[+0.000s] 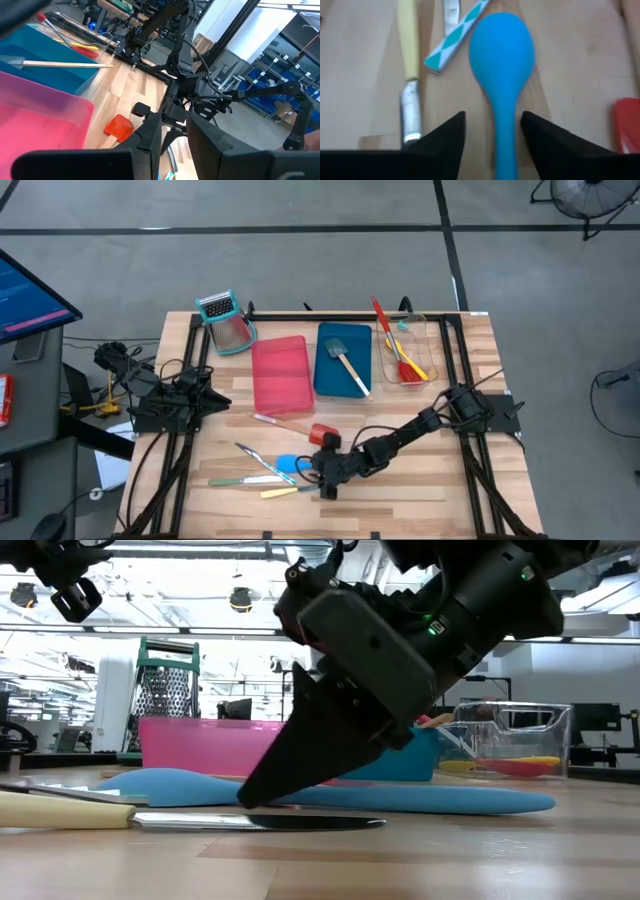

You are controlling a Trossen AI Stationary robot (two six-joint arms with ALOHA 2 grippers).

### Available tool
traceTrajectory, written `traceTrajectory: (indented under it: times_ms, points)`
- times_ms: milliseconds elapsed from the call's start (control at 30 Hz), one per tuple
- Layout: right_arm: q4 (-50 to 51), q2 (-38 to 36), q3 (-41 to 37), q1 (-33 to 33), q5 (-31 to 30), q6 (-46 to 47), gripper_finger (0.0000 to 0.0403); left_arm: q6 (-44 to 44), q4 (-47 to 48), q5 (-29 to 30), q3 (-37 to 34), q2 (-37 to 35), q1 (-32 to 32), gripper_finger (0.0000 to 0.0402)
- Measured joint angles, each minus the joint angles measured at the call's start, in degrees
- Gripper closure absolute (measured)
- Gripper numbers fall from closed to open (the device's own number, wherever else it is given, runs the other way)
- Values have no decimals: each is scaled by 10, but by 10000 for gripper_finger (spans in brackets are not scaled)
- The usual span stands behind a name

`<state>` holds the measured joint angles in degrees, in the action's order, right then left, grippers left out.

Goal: Pick & Place Kitchen Items
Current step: Put the blue serving spoon into the transparent bin

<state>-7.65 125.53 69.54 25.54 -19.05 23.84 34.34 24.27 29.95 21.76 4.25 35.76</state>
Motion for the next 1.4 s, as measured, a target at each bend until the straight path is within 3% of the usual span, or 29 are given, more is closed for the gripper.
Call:
traceTrajectory:
  times_ms: [200,500,1400]
  points:
    - [7,-1,-1,-1,-3,2,292,-2,-4,2,0,0,0,325]
    - [10,-3,-2,-2,-2,4,335,-1,-8,4,0,0,0,325]
    - [75,-75,-8,-10,-1,57,349,-12,-20,5,0,0,0,325]
